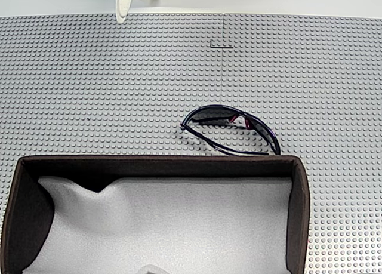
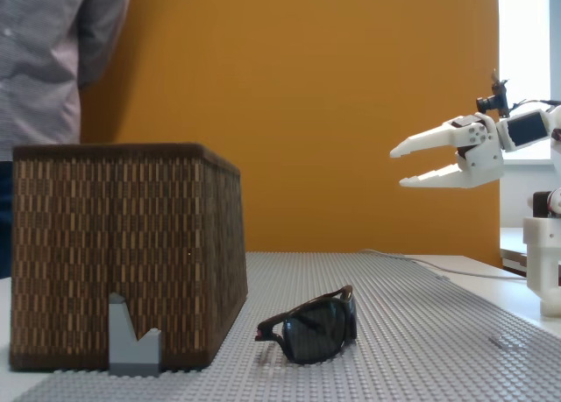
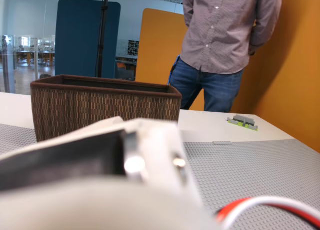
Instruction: Grasp a glasses and put it in the bin.
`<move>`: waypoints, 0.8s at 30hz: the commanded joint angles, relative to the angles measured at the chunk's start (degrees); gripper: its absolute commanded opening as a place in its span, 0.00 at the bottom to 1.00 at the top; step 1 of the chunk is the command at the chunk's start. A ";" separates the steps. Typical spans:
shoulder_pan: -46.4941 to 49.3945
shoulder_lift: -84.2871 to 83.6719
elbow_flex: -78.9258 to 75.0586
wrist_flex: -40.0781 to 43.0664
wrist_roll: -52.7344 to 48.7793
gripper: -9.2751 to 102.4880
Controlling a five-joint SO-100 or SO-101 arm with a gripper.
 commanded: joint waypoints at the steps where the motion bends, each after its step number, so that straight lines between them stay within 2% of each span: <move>1: 1.05 1.93 2.55 -1.76 -4.66 0.08; 11: 0.97 1.93 2.37 -1.76 -4.92 0.08; 15: -4.13 -2.29 -4.22 2.81 -5.45 0.11; 20: -8.53 -39.38 -27.51 8.26 -2.55 0.17; 24: -13.62 -62.05 -38.06 9.93 -1.14 0.23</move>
